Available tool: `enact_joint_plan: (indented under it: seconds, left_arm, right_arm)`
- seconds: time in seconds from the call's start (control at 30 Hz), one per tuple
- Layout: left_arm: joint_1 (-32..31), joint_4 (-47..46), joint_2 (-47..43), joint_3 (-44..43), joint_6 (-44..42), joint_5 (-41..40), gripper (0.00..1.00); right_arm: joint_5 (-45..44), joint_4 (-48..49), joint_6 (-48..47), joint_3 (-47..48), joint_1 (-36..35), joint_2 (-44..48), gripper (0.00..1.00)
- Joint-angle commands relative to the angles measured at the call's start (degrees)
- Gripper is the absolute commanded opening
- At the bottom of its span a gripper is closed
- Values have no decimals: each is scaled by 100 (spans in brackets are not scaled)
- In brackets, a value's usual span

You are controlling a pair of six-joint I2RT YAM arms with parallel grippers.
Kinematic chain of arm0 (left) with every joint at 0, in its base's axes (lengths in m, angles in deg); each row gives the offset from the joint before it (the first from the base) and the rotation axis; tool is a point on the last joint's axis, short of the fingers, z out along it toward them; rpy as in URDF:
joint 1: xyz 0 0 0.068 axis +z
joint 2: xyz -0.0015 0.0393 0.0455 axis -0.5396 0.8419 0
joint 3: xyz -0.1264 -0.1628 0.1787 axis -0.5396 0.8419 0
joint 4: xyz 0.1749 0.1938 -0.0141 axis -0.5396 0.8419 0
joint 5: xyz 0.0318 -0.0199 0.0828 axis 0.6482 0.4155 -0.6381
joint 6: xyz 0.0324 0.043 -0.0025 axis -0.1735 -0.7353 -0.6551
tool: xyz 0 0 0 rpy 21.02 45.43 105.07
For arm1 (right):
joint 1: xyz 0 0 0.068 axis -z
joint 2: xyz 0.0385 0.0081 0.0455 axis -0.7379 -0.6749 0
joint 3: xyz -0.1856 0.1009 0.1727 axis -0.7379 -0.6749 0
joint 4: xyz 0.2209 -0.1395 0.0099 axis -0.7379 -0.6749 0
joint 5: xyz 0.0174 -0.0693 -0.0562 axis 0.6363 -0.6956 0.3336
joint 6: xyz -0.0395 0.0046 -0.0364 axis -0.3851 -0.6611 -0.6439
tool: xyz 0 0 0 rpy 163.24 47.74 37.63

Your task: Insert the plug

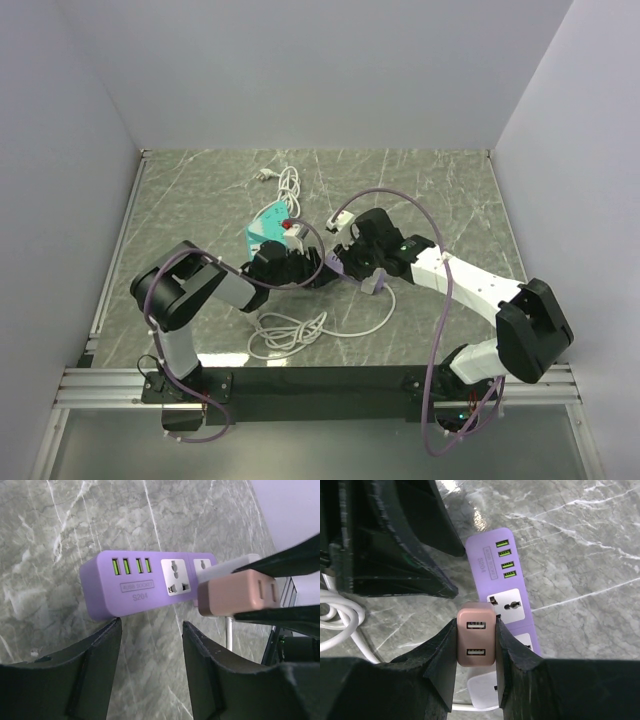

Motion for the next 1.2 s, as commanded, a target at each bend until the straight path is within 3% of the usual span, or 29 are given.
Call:
enact_joint_plan:
  seconds: [0.0, 0.5, 1.17]
  left_arm:
    - [9, -327, 185, -220, 136, 67, 57]
    - [290, -600, 510, -343, 497, -4, 58]
    - [299, 815, 695, -1195, 251, -725, 57]
  right_arm:
    - [24, 280, -234, 93, 53, -4, 0]
    - [234, 448, -410, 259, 352, -460, 0]
    - [-214, -203, -533, 409, 387, -654, 0]
